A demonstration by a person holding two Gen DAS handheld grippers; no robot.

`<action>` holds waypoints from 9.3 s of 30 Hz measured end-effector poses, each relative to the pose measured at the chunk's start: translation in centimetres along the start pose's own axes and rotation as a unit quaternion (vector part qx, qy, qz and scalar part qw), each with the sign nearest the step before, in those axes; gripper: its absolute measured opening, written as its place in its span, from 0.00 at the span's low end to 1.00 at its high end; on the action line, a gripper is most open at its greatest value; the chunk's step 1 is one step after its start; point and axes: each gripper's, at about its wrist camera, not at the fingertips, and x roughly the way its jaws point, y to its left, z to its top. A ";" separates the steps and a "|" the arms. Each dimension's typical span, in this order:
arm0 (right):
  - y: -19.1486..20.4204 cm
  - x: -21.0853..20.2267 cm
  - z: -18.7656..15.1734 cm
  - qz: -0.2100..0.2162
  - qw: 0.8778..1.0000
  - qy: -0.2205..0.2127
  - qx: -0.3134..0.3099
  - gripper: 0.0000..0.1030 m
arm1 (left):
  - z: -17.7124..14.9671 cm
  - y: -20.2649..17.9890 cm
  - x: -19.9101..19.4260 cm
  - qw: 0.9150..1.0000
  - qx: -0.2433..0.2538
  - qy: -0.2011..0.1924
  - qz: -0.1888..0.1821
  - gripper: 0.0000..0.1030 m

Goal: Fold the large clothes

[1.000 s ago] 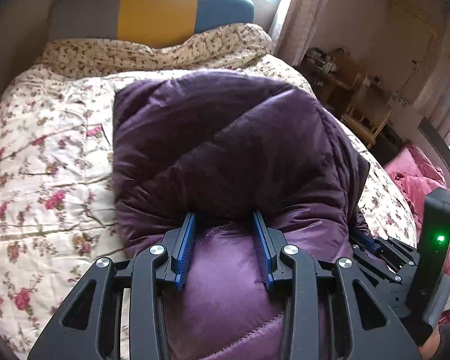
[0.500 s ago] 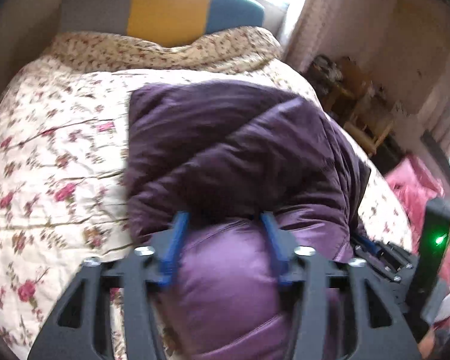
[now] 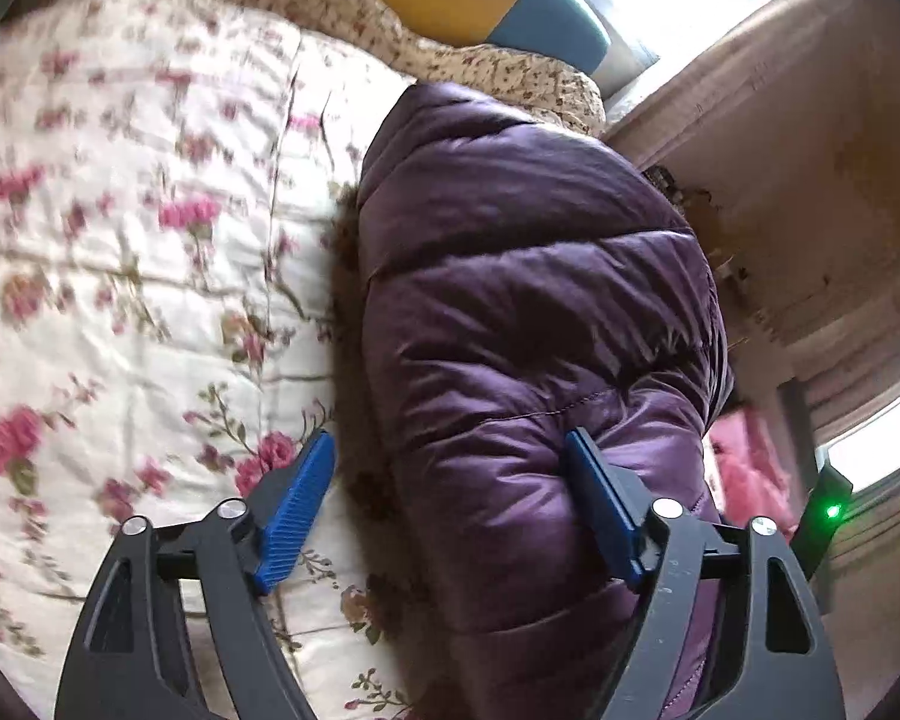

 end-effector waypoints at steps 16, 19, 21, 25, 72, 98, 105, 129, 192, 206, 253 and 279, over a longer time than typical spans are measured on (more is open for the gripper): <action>-0.5 0.1 0.2 0.082 0.996 0.004 0.023 0.18 | -0.2 -3.0 0.4 0.996 0.050 0.017 -0.070 0.42; 0.2 -0.7 0.1 0.093 0.995 0.000 0.021 0.14 | -0.3 -3.2 -0.9 0.995 0.061 0.009 -0.074 0.41; 1.3 -1.3 -0.2 0.101 0.995 -0.002 0.011 0.13 | -0.5 -2.9 -2.0 0.995 0.065 0.001 -0.072 0.41; 4.9 -2.2 -0.2 0.130 0.991 0.000 -0.019 0.12 | -0.8 -1.6 -5.7 0.996 0.064 -0.026 -0.062 0.41; 24.4 -10.3 -6.3 0.127 0.972 -0.046 -0.192 0.35 | -9.1 6.9 -24.0 0.951 -0.016 -0.186 0.246 0.57; 29.1 -9.2 -2.0 0.105 0.974 -0.050 -0.195 0.36 | -4.6 7.4 -23.5 0.941 -0.022 -0.198 0.273 0.57; 28.8 -6.5 -3.2 0.096 0.974 -0.032 -0.203 0.36 | -3.8 7.1 -21.5 0.943 -0.006 -0.181 0.279 0.57; 28.3 -1.3 -4.5 0.134 0.975 -0.018 -0.178 0.37 | -4.4 7.3 -17.7 0.936 0.026 -0.170 0.306 0.57; 23.6 -16.8 -11.9 0.131 0.968 -0.068 -0.203 0.84 | -17.6 -0.2 -25.6 0.907 0.041 -0.243 0.341 0.94; 23.1 -18.2 -12.7 0.107 0.971 -0.073 -0.199 0.97 | -19.3 -2.0 -26.5 0.898 0.049 -0.249 0.361 0.97; 22.9 -18.4 -14.0 0.120 0.962 -0.084 -0.231 0.98 | -20.3 -3.8 -25.9 0.875 0.055 -0.253 0.409 0.97; 22.5 -17.9 -14.1 0.119 0.964 -0.073 -0.225 0.98 | -20.5 -5.0 -26.0 0.878 0.064 -0.262 0.395 0.97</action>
